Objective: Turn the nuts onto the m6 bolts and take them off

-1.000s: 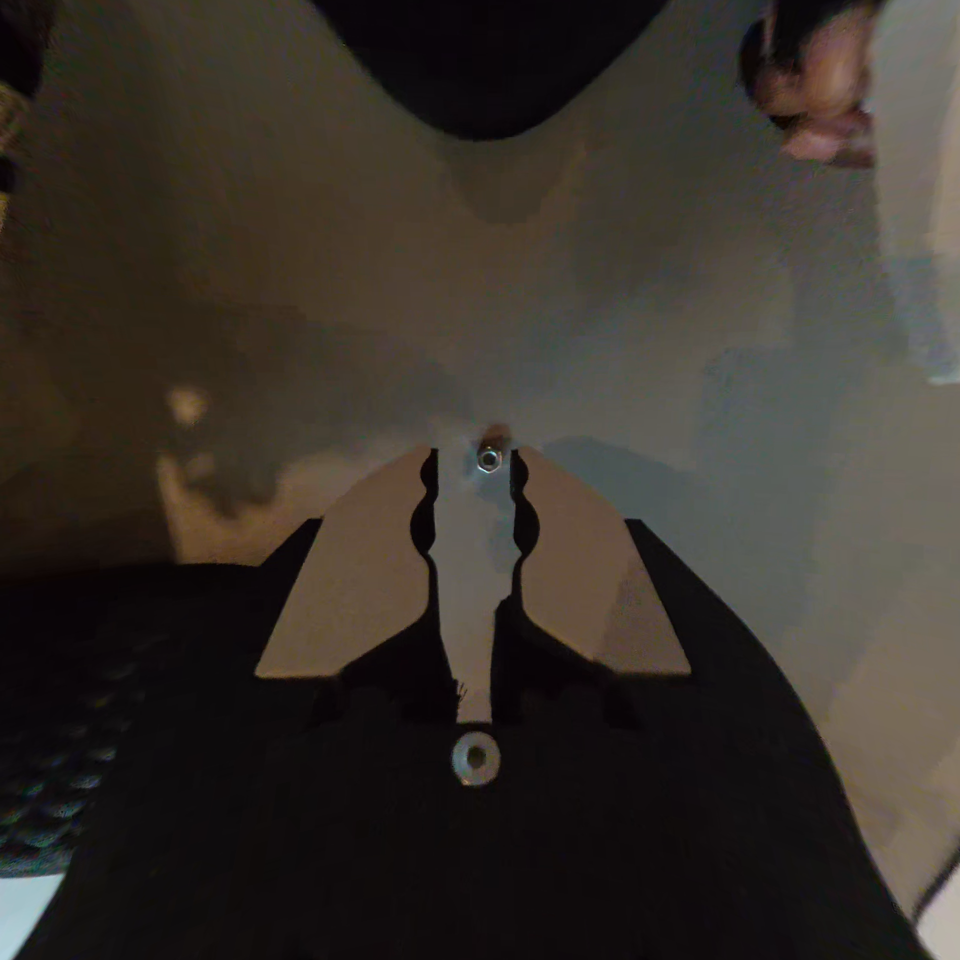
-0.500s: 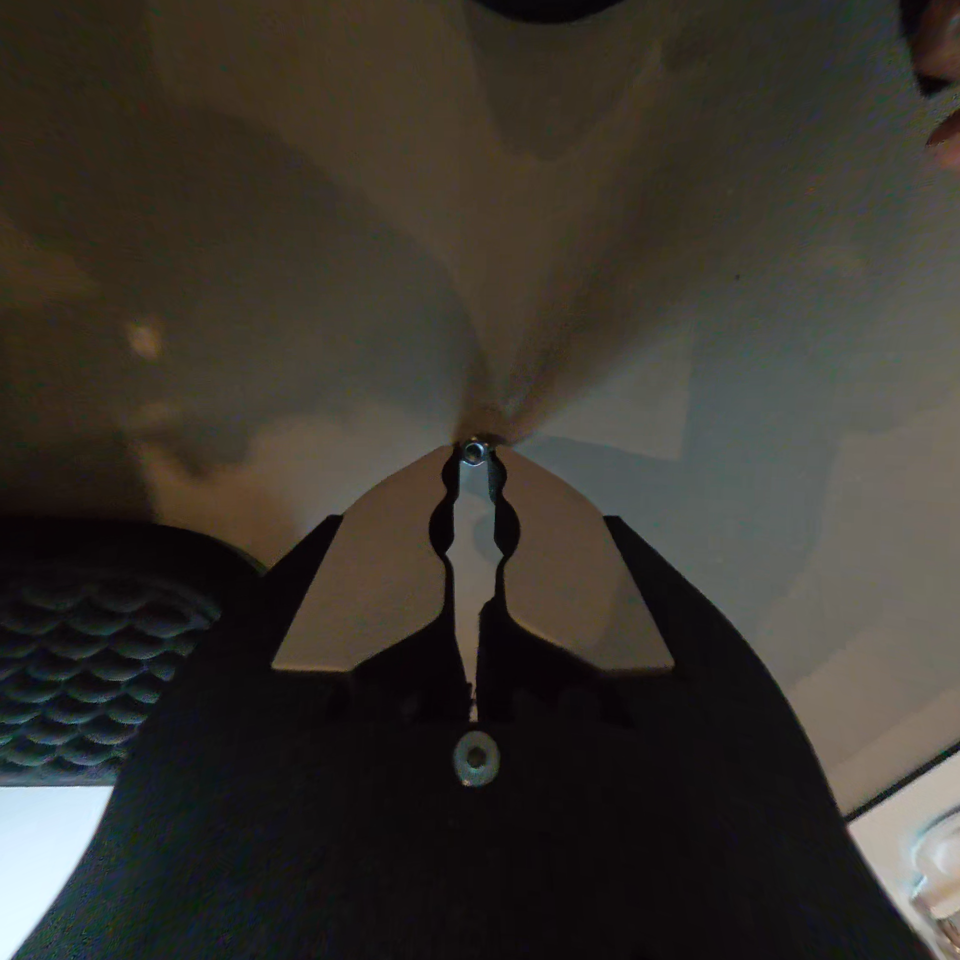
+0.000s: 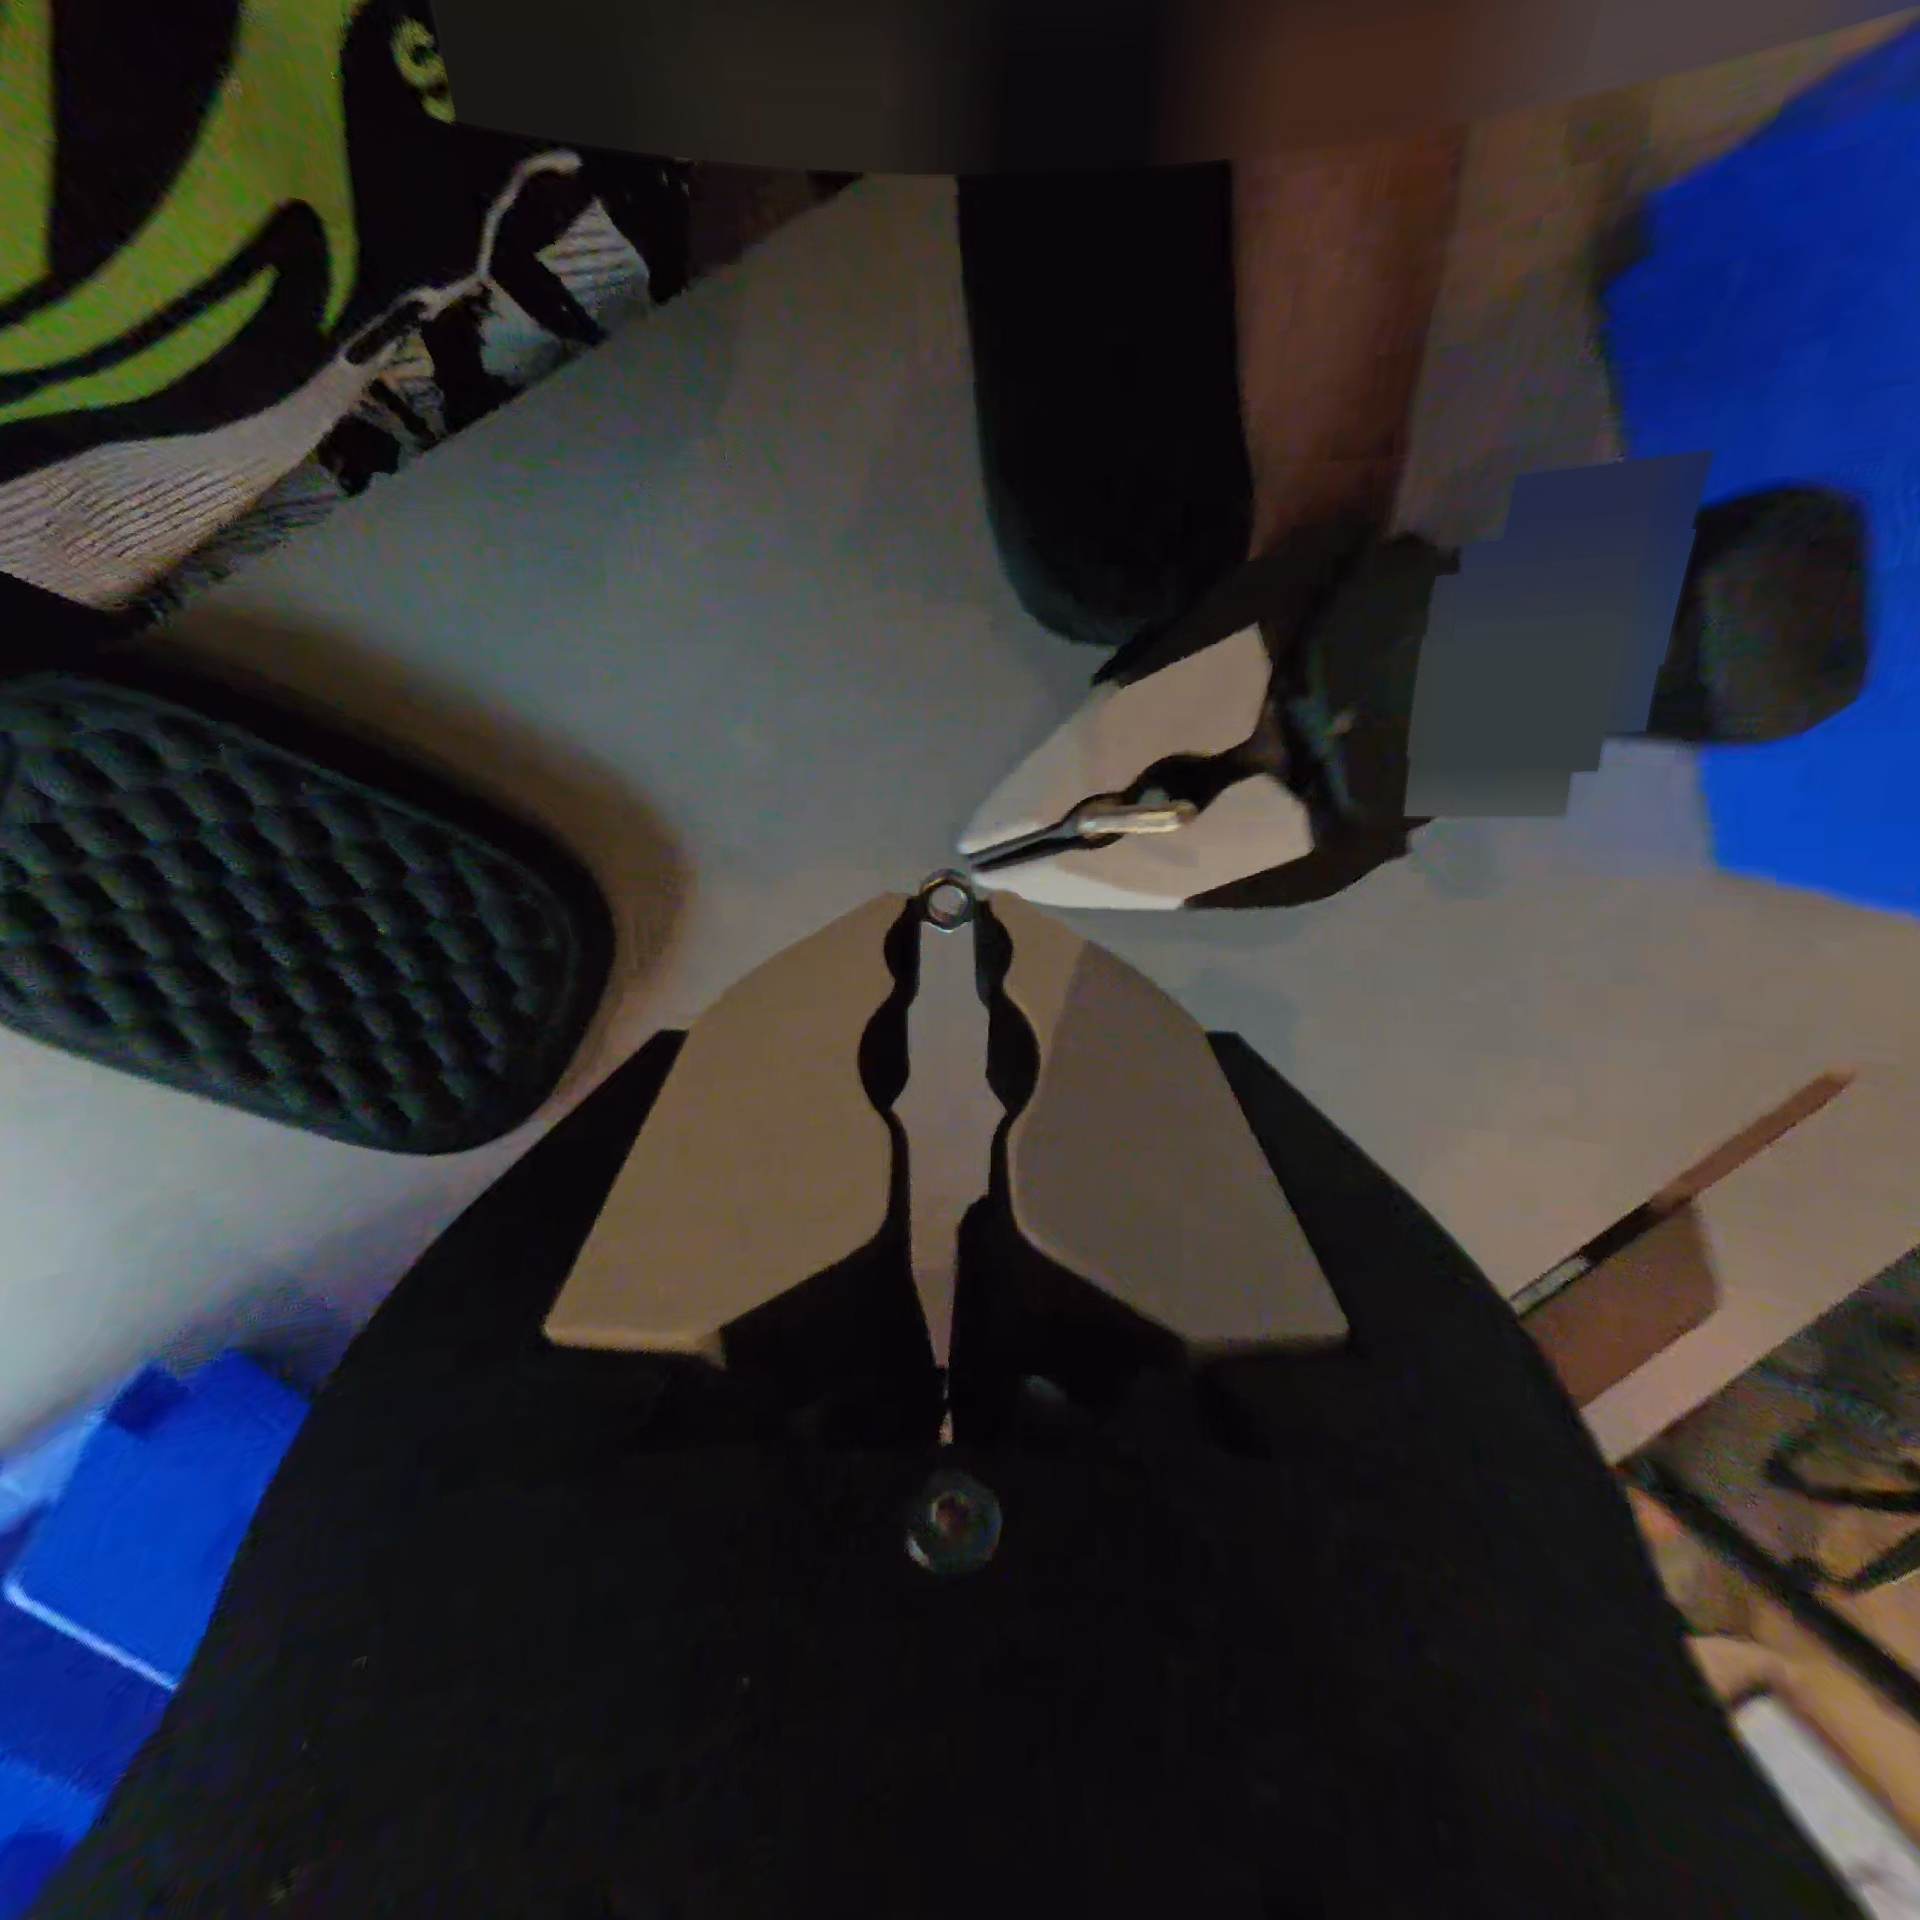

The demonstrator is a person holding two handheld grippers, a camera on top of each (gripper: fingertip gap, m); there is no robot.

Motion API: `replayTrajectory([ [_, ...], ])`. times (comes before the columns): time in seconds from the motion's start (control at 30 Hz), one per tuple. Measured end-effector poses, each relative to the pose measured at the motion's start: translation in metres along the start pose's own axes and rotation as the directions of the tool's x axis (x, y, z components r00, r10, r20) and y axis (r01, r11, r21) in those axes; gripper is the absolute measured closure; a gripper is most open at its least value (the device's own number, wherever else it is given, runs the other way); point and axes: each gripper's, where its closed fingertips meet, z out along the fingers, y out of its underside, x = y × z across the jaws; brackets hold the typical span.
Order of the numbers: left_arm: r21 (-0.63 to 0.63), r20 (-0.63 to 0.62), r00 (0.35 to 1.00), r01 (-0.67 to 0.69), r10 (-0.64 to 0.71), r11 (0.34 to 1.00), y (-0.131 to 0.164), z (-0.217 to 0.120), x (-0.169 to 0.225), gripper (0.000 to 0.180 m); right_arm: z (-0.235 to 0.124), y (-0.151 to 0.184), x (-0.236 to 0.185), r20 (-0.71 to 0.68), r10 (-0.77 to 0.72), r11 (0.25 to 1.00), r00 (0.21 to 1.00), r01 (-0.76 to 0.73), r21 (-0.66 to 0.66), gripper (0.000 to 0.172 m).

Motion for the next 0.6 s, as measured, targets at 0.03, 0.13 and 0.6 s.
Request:
replayTrajectory([
  [0.03, -0.005, -0.017, 1.000, 0.001, -0.001, 1.000, 0.001, 0.000, 0.002, 0.178, -0.001, -0.004, 0.007, 0.004, -0.043, 0.999, 0.999, 0.043, -0.006, 0.163],
  [0.13, -0.035, -0.064, 0.997, 0.029, -0.031, 0.999, 0.004, 0.002, 0.007, 0.178, 0.005, -0.009, 0.022, 0.062, -0.151, 0.988, 0.987, 0.153, -0.033, 0.162],
  [0.6, -0.112, -0.237, 0.965, 0.092, -0.117, 0.989, 0.011, 0.004, 0.024, 0.178, 0.031, -0.008, 0.032, 0.343, -0.426, 0.880, 0.838, 0.471, -0.058, 0.162],
])
